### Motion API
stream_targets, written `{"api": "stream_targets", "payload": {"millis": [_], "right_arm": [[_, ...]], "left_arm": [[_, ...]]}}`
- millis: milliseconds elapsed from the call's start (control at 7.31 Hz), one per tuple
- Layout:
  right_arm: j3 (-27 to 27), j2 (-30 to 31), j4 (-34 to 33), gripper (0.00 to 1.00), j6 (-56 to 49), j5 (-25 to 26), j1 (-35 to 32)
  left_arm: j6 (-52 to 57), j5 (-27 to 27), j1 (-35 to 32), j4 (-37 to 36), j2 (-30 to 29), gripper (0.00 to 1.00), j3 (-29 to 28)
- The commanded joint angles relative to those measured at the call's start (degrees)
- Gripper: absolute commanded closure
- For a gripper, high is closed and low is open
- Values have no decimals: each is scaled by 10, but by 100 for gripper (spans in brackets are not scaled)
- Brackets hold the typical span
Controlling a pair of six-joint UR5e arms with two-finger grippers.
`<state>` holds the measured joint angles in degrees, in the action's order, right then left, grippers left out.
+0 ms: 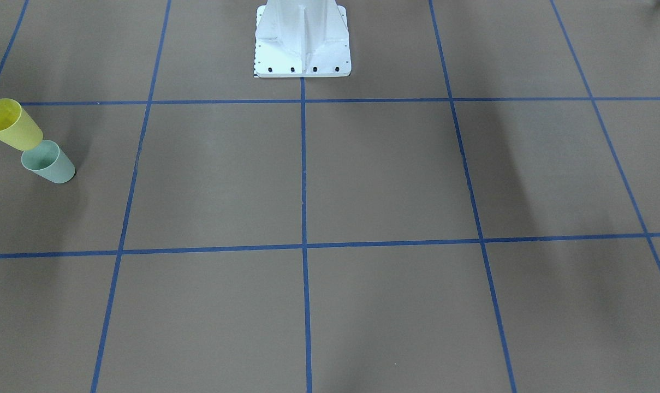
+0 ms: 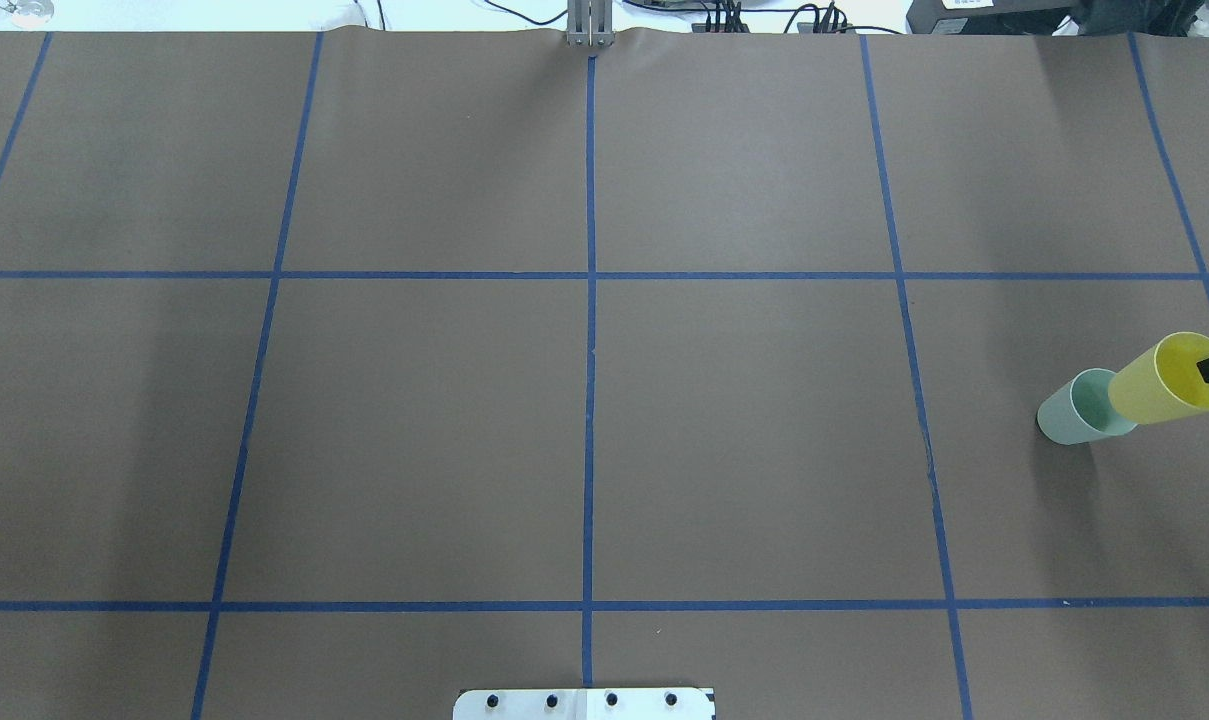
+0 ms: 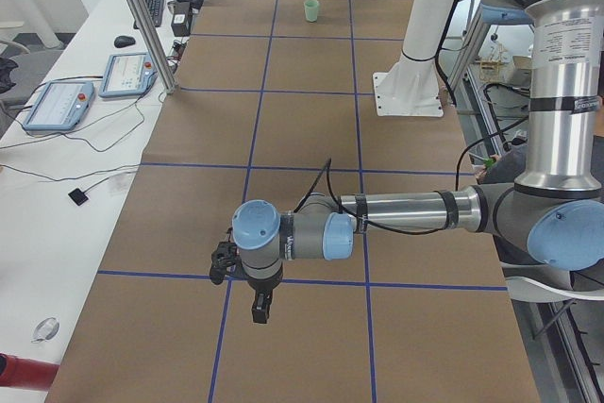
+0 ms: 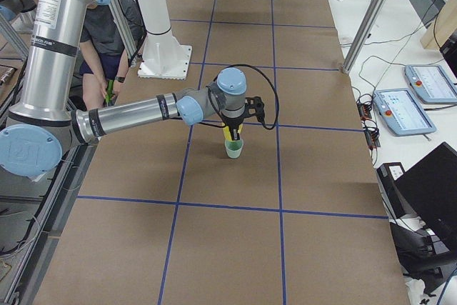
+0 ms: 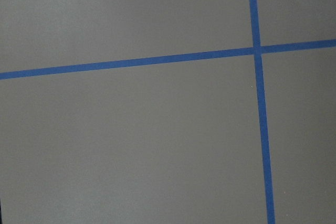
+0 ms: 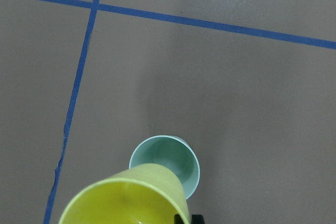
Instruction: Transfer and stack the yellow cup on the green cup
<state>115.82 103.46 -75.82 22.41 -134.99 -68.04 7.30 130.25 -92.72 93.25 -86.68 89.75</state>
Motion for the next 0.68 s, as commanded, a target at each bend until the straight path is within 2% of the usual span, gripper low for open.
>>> {"api": "stream_targets", "payload": {"millis": [0, 273, 547], "right_arm": [[-40, -2, 34, 100, 3, 17, 8], [-41, -2, 34, 100, 6, 18, 18], [-41, -12, 57, 100, 56, 31, 50]], "left_arm": [[0, 0, 0, 0, 20, 0, 22], [0, 0, 0, 0, 31, 0, 35], [-1, 0, 0, 0, 31, 0, 36]]}}
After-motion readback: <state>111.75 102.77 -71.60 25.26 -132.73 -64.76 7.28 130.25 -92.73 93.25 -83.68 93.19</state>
